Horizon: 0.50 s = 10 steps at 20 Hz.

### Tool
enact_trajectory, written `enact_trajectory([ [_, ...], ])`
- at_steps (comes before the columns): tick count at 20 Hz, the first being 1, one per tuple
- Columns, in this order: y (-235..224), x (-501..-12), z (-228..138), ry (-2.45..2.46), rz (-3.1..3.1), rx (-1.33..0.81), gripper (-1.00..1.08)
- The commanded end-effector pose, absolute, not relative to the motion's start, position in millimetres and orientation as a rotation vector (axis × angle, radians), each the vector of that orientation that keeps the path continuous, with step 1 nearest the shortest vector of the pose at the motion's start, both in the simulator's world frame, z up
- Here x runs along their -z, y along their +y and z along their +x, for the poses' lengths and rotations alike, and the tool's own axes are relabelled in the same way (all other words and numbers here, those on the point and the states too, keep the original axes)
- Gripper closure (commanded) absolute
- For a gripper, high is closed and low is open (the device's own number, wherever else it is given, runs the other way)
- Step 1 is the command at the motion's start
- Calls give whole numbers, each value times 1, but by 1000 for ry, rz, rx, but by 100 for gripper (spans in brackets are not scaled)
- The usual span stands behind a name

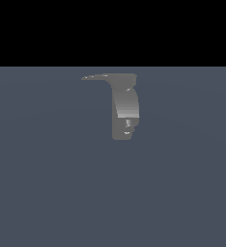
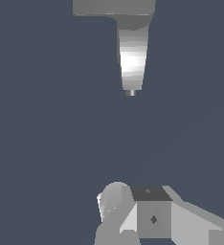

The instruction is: Turn on the faucet by rotating a designated handle.

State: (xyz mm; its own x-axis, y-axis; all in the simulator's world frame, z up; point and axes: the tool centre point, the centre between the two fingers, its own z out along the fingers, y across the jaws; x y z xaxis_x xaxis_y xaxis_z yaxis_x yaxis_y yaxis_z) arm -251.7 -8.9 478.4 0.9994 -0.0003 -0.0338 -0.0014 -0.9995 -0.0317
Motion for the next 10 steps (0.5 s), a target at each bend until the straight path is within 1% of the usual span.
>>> enact_trajectory([
  [1,-9,-478,-252,1,-3109,-53,108],
  [10,1,-473,-247,64,-3109,-52,108],
])
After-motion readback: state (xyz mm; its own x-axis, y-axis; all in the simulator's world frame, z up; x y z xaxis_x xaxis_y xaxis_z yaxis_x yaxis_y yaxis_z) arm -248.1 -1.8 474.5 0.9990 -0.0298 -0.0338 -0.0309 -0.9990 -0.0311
